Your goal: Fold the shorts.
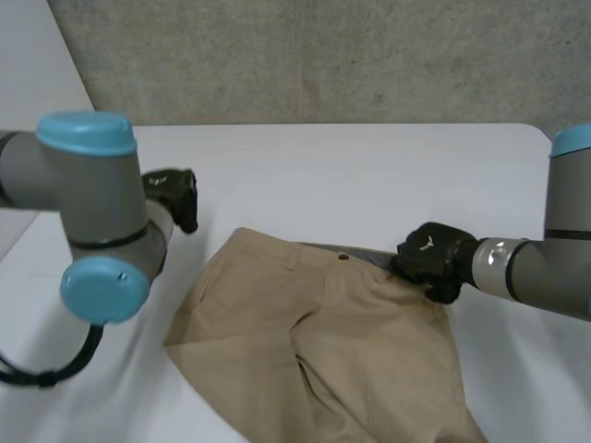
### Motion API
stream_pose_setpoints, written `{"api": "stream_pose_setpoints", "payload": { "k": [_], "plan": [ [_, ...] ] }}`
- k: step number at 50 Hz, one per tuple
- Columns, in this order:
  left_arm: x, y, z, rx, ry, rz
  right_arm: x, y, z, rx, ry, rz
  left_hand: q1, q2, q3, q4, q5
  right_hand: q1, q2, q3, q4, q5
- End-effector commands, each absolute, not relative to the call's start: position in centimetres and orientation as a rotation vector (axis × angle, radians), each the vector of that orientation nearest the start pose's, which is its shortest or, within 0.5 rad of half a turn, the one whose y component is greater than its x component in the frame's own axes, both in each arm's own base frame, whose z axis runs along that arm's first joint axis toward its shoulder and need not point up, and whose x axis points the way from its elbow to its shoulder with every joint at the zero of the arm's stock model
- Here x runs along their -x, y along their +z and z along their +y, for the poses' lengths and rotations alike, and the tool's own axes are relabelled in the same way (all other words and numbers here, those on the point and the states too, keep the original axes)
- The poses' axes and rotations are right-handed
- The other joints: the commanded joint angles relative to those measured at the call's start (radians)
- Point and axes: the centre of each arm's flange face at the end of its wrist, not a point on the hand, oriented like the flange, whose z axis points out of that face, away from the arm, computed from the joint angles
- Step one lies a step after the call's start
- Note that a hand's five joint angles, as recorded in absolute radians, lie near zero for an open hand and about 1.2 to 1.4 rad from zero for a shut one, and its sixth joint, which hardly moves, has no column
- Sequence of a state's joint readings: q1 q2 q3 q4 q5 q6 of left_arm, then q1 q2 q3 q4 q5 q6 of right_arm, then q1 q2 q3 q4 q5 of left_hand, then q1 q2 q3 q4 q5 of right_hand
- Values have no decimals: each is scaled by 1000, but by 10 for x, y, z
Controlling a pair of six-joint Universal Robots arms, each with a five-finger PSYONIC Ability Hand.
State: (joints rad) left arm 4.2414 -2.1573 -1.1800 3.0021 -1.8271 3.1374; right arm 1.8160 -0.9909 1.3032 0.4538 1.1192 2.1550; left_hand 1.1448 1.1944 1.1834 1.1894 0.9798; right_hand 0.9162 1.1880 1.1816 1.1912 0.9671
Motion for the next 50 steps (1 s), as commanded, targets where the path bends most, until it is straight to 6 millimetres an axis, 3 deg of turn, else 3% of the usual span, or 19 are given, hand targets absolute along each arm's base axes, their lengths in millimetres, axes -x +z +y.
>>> {"api": "stream_pose_setpoints", "payload": {
  "k": [1,3,6,8,11,17,21,24,25,29,32,37,39,44,50],
  "plan": [
    [297,214,-335,-416,-1977,2489,-233,186,-258,1642,-1182,2208,251,202,213,207,242,480,208,215,205,255],
    [300,214,-331,-435,-1972,2500,-229,189,-255,1615,-1186,2235,243,194,205,199,234,480,208,215,205,255],
    [309,206,-318,-483,-1930,2541,-215,195,-257,1591,-1235,2299,-351,-401,-390,-396,-361,480,208,215,205,255],
    [309,201,-308,-504,-1875,2579,-208,196,-258,1581,-1241,2347,-581,-631,-620,-626,-591,480,208,215,205,255],
    [306,193,-298,-515,-1799,2621,-197,190,-254,1589,-1170,2447,-632,-681,-670,-676,-641,480,208,215,205,255],
    [293,197,-275,-493,-1715,2695,-164,179,-254,1784,-1038,2605,-746,-796,-785,-791,-756,480,208,215,205,255],
    [289,204,-267,-492,-1721,2699,-157,186,-259,1798,-1077,2625,-761,-811,-799,-805,-770,480,208,215,205,255],
    [287,209,-264,-488,-1732,2695,-160,197,-263,1751,-1172,2614,-784,-834,-823,-829,-794,-139,-411,-405,-414,-365],
    [287,210,-263,-486,-1736,2691,-163,206,-269,1686,-1266,2598,-793,-843,-832,-838,-803,-327,-599,-593,-602,-553],
    [287,215,-260,-481,-1748,2687,-174,232,-289,1464,-1528,2488,-796,-846,-835,-841,-806,-482,-753,-747,-757,-707],
    [289,215,-258,-493,-1748,2692,-185,251,-297,1304,-1628,2387,-796,-846,-835,-841,-806,-488,-760,-753,-763,-713],
    [293,211,-254,-482,-1739,2721,-210,273,-301,1211,-1694,2217,-796,-846,-835,-841,-806,-467,-739,-733,-742,-693],
    [294,211,-253,-456,-1746,2741,-224,271,-303,1218,-1685,2163,-793,-843,-832,-838,-803,-467,-739,-733,-742,-693],
    [294,205,-251,-309,-1719,2839,-286,254,-304,1320,-1698,1950,-793,-843,-832,-838,-803,-467,-739,-733,-742,-693],
    [293,192,-248,-222,-1620,2919,-320,222,-313,1366,-1704,1859,-796,-846,-835,-841,-806,-464,-736,-730,-739,-690]
  ]
}}
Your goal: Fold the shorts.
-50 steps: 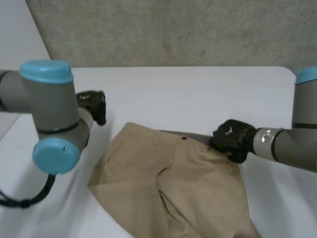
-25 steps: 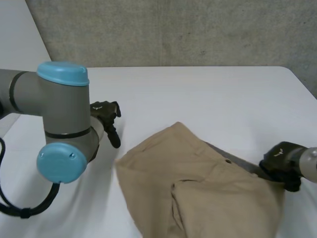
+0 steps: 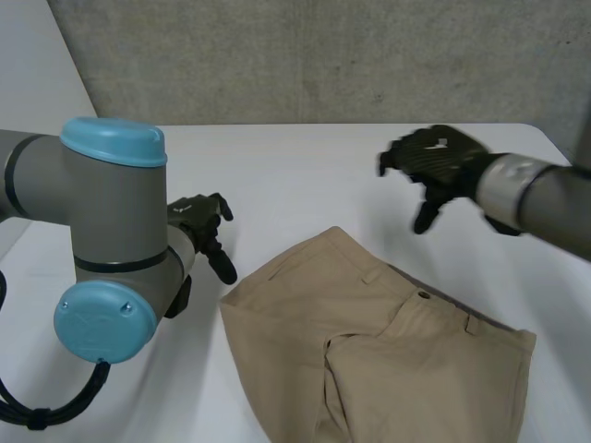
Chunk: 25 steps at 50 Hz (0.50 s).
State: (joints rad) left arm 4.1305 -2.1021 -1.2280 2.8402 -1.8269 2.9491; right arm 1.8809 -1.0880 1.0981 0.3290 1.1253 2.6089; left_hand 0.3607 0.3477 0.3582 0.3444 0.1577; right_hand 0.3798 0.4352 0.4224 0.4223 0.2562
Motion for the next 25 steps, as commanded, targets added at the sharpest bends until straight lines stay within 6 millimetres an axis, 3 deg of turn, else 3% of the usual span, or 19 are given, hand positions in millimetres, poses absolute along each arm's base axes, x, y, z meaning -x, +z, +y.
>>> {"api": "stream_pose_setpoints", "payload": {
  "k": [1,5,11,16,21,25],
  "plan": [
    [294,187,-247,-222,-1598,2929,-324,217,-314,1370,-1701,1853,-12,1,-10,4,16,72,17,30,30,21],
    [300,173,-245,-260,-1541,2947,-344,188,-319,1394,-1698,1846,-12,1,-10,4,16,72,17,30,30,21],
    [304,153,-247,-292,-1446,2957,-349,177,-317,1400,-1698,1893,61,74,63,77,89,72,17,30,30,21],
    [305,148,-250,-297,-1403,2951,-348,177,-317,1395,-1701,1898,641,654,644,657,670,72,17,30,30,21],
    [307,148,-248,-321,-1385,2950,-349,182,-318,1387,-1722,1885,1012,1025,1014,1028,1040,72,17,30,30,21],
    [313,151,-238,-371,-1360,2961,-351,186,-319,1387,-1740,1858,1036,1049,1038,1052,1064,66,11,24,24,15]
  ]
}}
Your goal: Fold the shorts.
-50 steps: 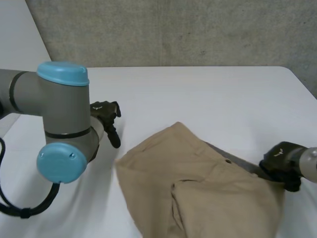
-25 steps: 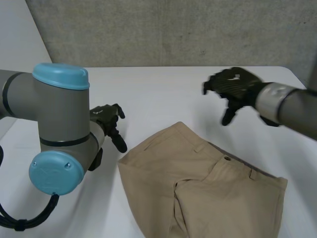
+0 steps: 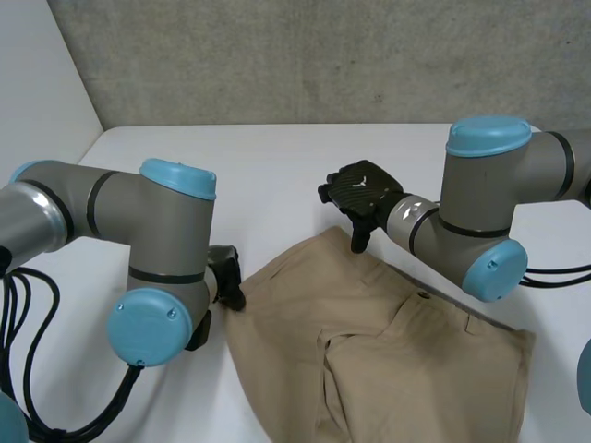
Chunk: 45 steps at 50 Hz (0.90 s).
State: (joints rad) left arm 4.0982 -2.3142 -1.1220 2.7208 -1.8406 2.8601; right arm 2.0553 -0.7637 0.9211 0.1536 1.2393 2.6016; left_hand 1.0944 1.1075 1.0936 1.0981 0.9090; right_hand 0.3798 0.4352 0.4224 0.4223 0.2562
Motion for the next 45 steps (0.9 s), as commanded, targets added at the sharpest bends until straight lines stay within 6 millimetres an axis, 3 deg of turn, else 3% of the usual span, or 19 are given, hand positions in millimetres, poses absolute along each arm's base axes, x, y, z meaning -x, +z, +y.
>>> {"api": "stream_pose_setpoints", "payload": {
  "k": [1,5,10,14,22,25,26,28,31,32,34,36,37,41,45],
  "plan": [
    [315,153,-236,-382,-1362,2963,-351,185,-319,1388,-1737,1856,302,289,303,298,313,63,8,21,21,12],
    [320,165,-227,-416,-1405,2965,-354,186,-318,1397,-1727,1815,302,289,303,298,313,34,-21,-9,-8,-17],
    [319,211,-213,-421,-1573,2951,-358,184,-313,1422,-1679,1745,302,289,303,298,313,11,-45,-32,-32,-40],
    [317,233,-198,-460,-1654,2935,-361,178,-309,1442,-1620,1688,302,289,303,298,313,-4,-60,-47,-47,-55],
    [316,234,-180,-641,-1639,2865,-364,163,-309,1459,-1571,1674,302,289,303,298,313,46,-10,3,3,-5],
    [317,231,-179,-667,-1627,2856,-366,157,-317,1465,-1598,1679,302,289,303,298,313,862,807,820,820,811],
    [318,230,-181,-672,-1633,2851,-367,158,-319,1462,-1614,1675,302,289,303,298,313,1015,960,972,972,964],
    [319,232,-184,-671,-1660,2839,-369,171,-331,1437,-1713,1677,302,289,303,298,313,1017,961,974,974,965],
    [328,241,-205,-691,-1804,2737,-366,192,-350,1358,-1928,1725,302,289,303,298,313,1017,961,974,974,965],
    [330,244,-212,-695,-1849,2699,-365,208,-359,1297,-2056,1715,302,289,303,298,313,1017,961,974,974,965],
    [336,264,-250,-697,-2029,2492,-365,230,-367,1212,-2219,1646,302,289,303,298,313,1017,961,974,974,965],
    [335,280,-273,-669,-2136,2361,-366,246,-374,1139,-2334,1565,302,289,303,298,313,1017,961,974,974,965],
    [333,296,-297,-627,-2235,2216,-368,254,-376,1109,-2384,1516,302,289,303,298,313,1017,961,974,974,965],
    [345,323,-334,-578,-2443,1875,-371,257,-379,1067,-2445,1488,302,289,303,298,313,1017,961,974,974,965],
    [359,309,-356,-552,-2503,1739,-383,231,-382,1067,-2430,1535,302,289,303,298,313,1017,961,974,974,965]
  ]
}}
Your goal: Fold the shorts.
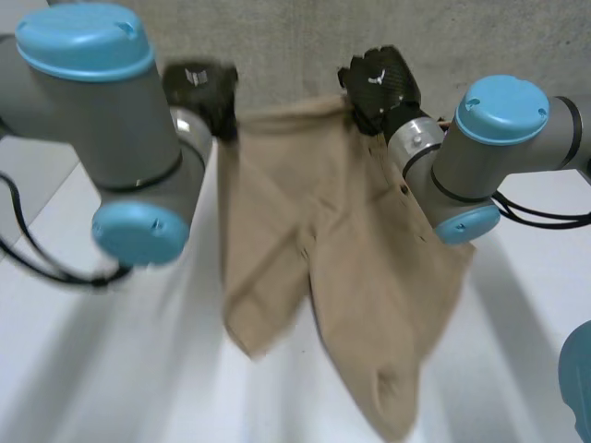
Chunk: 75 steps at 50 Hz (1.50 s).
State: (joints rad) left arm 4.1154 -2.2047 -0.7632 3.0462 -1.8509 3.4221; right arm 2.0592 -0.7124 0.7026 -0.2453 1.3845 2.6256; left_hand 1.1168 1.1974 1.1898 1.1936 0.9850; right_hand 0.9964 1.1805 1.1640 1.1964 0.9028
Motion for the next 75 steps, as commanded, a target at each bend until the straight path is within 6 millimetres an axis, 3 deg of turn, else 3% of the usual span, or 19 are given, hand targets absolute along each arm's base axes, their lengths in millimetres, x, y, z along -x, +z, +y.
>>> {"api": "stream_pose_setpoints", "payload": {
  "k": [1,2,3,4,5,6,8,12,17,20,27,35,38,41,48,52,62,74,75],
  "plan": [
    [362,303,-359,-555,-2505,1728,-383,227,-383,1065,-2432,1549,279,199,206,203,237,400,216,232,200,319],
    [366,288,-366,-566,-2492,1726,-383,223,-385,1061,-2437,1569,213,132,140,136,170,400,216,232,200,319],
    [368,281,-368,-577,-2485,1729,-382,216,-389,1055,-2448,1602,55,-25,-18,-21,13,110,-74,-57,-90,29],
    [369,273,-370,-587,-2474,1737,-382,213,-390,1056,-2453,1617,-193,-274,-266,-270,-236,-355,-539,-522,-555,-436],
    [373,257,-373,-613,-2451,1757,-381,206,-392,1064,-2459,1641,-812,-893,-885,-889,-855,-822,-1006,-989,-1022,-903],
    [373,250,-375,-622,-2439,1768,-381,204,-393,1066,-2466,1651,-942,-1023,-1015,-1019,-985,-822,-1006,-989,-1022,-903],
    [373,235,-380,-623,-2409,1788,-379,204,-394,1055,-2483,1670,-942,-1023,-1015,-1019,-985,-822,-1006,-989,-1022,-903],
    [373,226,-379,-627,-2390,1805,-378,211,-392,1049,-2491,1666,-942,-1023,-1015,-1019,-985,-822,-1006,-989,-1022,-903],
    [373,226,-374,-628,-2372,1822,-370,231,-388,1047,-2503,1650,-942,-1023,-1015,-1019,-985,-822,-1006,-989,-1022,-903],
    [365,244,-364,-586,-2347,1831,-361,239,-382,1075,-2470,1668,-942,-1023,-1015,-1019,-985,-822,-1006,-989,-1022,-903],
    [352,262,-306,-638,-2245,1948,-322,239,-373,1190,-2298,1783,-915,-996,-988,-992,-958,-822,-1006,-989,-1022,-903],
    [344,257,-229,-679,-2202,2246,-283,214,-366,1300,-2009,1907,-886,-966,-959,-962,-928,-822,-1006,-989,-1022,-903],
    [341,250,-206,-656,-2152,2403,-269,205,-370,1311,-1935,1935,-883,-963,-956,-960,-925,-780,-964,-948,-980,-861],
    [341,238,-185,-624,-2063,2573,-263,197,-374,1362,-1913,1921,-880,-960,-953,-957,-923,-557,-741,-725,-757,-638],
    [341,203,-148,-513,-1760,2887,-249,166,-390,1577,-1905,1870,-903,-984,-976,-980,-946,-527,-711,-694,-727,-608],
    [346,187,-134,-459,-1659,2979,-248,150,-395,1671,-1893,1829,-933,-1013,-1006,-1009,-975,-512,-696,-680,-712,-593],
    [346,169,-131,-346,-1634,2957,-252,116,-404,1697,-1843,1815,-930,-1010,-1003,-1007,-972,-360,-544,-527,-560,-440],
    [351,157,-132,-335,-1630,2922,-258,105,-409,1696,-1882,1751,-921,-1002,-994,-998,-964,-192,-376,-360,-392,-273],
    [352,157,-133,-334,-1632,2922,-258,104,-409,1696,-1877,1749,-915,-996,-988,-992,-958,-99,-283,-267,-299,-180]
  ]
}}
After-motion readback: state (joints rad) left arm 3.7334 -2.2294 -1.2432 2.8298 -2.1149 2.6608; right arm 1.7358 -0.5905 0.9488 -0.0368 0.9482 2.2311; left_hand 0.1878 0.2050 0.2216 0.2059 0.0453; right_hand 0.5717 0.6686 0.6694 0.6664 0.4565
